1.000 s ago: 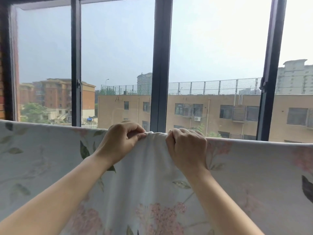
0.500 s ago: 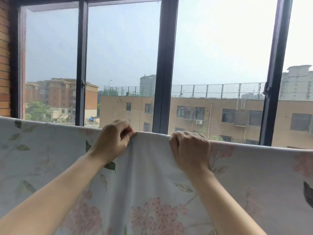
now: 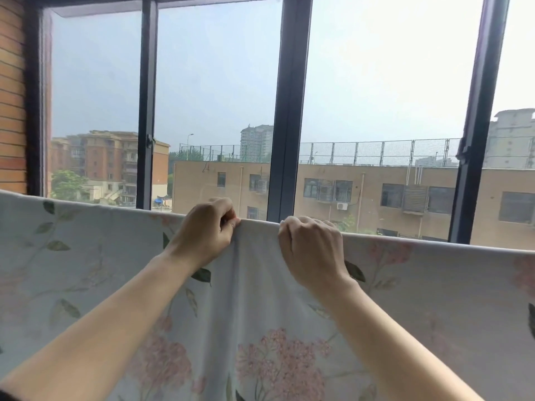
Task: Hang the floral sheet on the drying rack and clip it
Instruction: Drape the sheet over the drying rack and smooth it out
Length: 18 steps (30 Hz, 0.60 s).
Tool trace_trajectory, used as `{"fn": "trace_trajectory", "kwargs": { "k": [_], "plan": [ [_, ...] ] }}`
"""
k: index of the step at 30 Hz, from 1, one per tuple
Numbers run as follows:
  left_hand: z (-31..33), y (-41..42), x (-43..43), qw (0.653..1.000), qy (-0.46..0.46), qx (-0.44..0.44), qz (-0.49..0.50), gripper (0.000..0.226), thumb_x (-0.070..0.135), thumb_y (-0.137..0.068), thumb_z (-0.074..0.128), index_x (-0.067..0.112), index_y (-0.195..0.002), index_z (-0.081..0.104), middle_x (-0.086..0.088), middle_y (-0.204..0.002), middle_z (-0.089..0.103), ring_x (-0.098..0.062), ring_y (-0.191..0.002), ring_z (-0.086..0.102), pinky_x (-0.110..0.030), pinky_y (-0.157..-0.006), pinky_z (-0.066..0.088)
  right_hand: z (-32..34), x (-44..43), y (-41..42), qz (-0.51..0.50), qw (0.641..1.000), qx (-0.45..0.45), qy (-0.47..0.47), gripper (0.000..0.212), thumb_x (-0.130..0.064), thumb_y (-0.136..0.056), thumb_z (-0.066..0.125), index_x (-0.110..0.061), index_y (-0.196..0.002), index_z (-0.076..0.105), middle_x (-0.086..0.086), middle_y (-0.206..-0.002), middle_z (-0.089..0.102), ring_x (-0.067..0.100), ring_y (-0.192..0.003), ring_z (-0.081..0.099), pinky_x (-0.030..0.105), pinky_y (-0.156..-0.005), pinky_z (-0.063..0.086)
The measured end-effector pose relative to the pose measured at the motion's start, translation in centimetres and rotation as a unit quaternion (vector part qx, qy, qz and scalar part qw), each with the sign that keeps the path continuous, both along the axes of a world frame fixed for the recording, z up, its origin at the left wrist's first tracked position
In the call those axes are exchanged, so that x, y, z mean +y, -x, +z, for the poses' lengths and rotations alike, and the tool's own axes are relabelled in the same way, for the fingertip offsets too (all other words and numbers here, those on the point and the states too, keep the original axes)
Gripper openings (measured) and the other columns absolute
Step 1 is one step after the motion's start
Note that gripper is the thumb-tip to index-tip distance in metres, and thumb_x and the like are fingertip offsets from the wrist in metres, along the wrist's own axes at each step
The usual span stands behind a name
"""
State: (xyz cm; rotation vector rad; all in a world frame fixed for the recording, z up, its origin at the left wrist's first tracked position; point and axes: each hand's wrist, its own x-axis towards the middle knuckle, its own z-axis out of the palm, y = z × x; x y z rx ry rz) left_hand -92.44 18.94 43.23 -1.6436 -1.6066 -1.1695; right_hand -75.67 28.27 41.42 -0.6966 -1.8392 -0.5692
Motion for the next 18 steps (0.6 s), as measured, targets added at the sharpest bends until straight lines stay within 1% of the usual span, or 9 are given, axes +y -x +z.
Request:
{"fn": "trace_trajectory", "kwargs": {
  "k": [2,5,8,10,12,16,18],
  "plan": [
    [0.0,0.0,0.0,1.000,0.003,0.000,-0.010,0.016,0.009,-0.084,0.066,0.009,-0.071,0.058,0.003,-0.067,0.053,-0.012,-0.062,0.049,-0.020,-0.057,0.036,0.1,-0.6,2.3,0.018,1.000,-0.012,-0.003,0.042,-0.031,-0.091,0.031,-0.018,-0.060,0.056,-0.003,-0.058,0.060,0.021,-0.050,0.055,0.028,-0.056,0.038],
    [-0.1,0.3,-0.2,1.000,-0.005,0.004,-0.019,0.013,0.009,-0.084,0.067,0.010,-0.072,0.060,0.001,-0.067,0.056,-0.016,-0.063,0.052,-0.026,-0.060,0.039,0.0,-0.9,4.5,0.006,1.000,-0.001,-0.019,0.037,-0.030,-0.087,0.037,-0.019,-0.056,0.055,-0.003,-0.054,0.059,0.021,-0.046,0.054,0.026,-0.051,0.036],
    [-0.2,0.8,-0.6,0.999,0.000,0.000,-0.052,0.009,0.008,-0.083,0.067,0.012,-0.076,0.064,0.004,-0.071,0.061,-0.010,-0.068,0.056,-0.022,-0.064,0.044,-0.4,-0.4,4.6,-0.004,1.000,0.011,-0.029,0.033,-0.029,-0.086,0.042,-0.019,-0.057,0.056,-0.003,-0.055,0.059,0.021,-0.047,0.055,0.027,-0.053,0.037],
    [-0.4,1.2,-0.8,0.997,0.004,-0.007,-0.076,0.006,0.007,-0.083,0.067,0.013,-0.083,0.068,0.008,-0.076,0.063,-0.005,-0.074,0.058,-0.018,-0.068,0.047,-0.5,-0.3,4.6,-0.011,0.999,0.016,-0.032,0.031,-0.028,-0.085,0.045,-0.020,-0.057,0.056,-0.003,-0.055,0.059,0.021,-0.047,0.055,0.027,-0.054,0.038],
    [-0.6,2.0,-0.9,0.997,0.003,-0.016,-0.080,0.008,0.010,-0.086,0.066,0.014,-0.091,0.069,0.008,-0.084,0.065,-0.004,-0.080,0.059,-0.020,-0.073,0.050,-0.5,-0.3,4.8,-0.015,0.999,0.022,-0.028,0.031,-0.028,-0.084,0.045,-0.019,-0.057,0.055,-0.003,-0.054,0.058,0.021,-0.047,0.054,0.028,-0.054,0.039],
    [-0.9,3.9,-1.2,0.998,0.006,-0.037,-0.056,0.020,0.015,-0.092,0.059,0.015,-0.110,0.066,0.005,-0.104,0.066,-0.008,-0.091,0.063,-0.024,-0.081,0.053,-0.6,0.0,5.1,-0.014,0.999,0.034,-0.032,0.031,-0.028,-0.085,0.044,-0.020,-0.056,0.053,-0.003,-0.053,0.058,0.021,-0.047,0.053,0.028,-0.054,0.038],
    [-1.0,4.9,-1.5,0.998,0.002,-0.047,-0.042,0.022,0.013,-0.091,0.059,0.014,-0.112,0.067,0.002,-0.106,0.068,-0.011,-0.093,0.064,-0.029,-0.083,0.055,-0.7,0.1,5.0,-0.014,0.999,0.036,-0.038,0.032,-0.028,-0.085,0.043,-0.020,-0.057,0.054,-0.004,-0.054,0.059,0.020,-0.047,0.054,0.027,-0.054,0.038]
  ]
}}
